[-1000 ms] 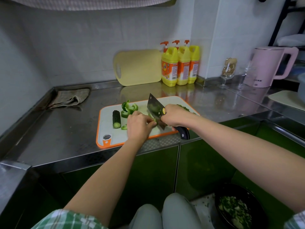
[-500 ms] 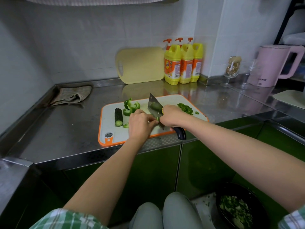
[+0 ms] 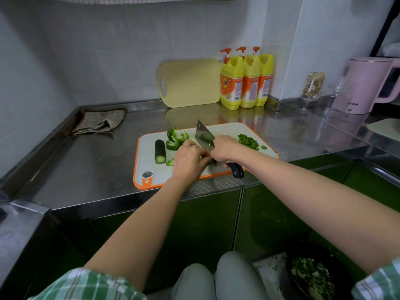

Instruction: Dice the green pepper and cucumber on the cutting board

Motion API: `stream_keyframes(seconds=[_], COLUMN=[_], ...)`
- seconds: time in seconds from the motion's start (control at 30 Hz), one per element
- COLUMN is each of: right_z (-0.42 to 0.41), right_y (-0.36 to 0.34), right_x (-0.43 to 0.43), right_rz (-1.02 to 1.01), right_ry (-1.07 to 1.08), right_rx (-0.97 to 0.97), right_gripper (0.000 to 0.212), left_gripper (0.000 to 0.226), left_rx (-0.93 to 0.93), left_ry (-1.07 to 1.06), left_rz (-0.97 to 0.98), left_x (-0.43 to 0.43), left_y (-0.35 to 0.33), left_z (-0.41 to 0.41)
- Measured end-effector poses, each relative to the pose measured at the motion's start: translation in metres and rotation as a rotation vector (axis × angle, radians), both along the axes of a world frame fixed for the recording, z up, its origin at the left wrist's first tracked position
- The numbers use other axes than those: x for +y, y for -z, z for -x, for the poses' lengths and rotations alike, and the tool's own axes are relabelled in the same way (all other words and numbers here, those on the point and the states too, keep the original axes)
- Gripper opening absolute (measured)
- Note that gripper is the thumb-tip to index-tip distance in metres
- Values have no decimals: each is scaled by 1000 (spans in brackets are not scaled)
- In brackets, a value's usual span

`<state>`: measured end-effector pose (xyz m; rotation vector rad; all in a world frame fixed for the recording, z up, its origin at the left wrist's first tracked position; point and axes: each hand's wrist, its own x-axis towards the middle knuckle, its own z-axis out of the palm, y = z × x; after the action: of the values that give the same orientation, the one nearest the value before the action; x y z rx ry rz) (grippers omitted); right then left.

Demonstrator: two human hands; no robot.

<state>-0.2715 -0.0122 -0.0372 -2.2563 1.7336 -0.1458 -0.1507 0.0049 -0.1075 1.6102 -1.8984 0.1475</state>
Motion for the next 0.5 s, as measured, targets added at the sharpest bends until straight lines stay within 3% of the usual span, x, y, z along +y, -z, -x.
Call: stream_keyframes(seconds=[0.13, 0.27, 0.4, 0.5], right_z=[-3, 8, 27, 38], right_y=[3, 11, 6, -6], right_x=[-7, -15, -17, -16], right_rz=[16, 10, 3, -113], right_ry=[27, 43, 75, 86], right_rx=[-72, -216, -559, -751], right_gripper=[15, 20, 24, 21], left_gripper=[17, 16, 19, 25], left_rx=[-86, -43, 36, 64], left_ry=[68, 47, 9, -4], left_rz=[-12, -14, -25, -52], left_x=[-2, -2, -3, -5], left_y=[1, 3, 2, 0], left_z=[-4, -8, -7, -2])
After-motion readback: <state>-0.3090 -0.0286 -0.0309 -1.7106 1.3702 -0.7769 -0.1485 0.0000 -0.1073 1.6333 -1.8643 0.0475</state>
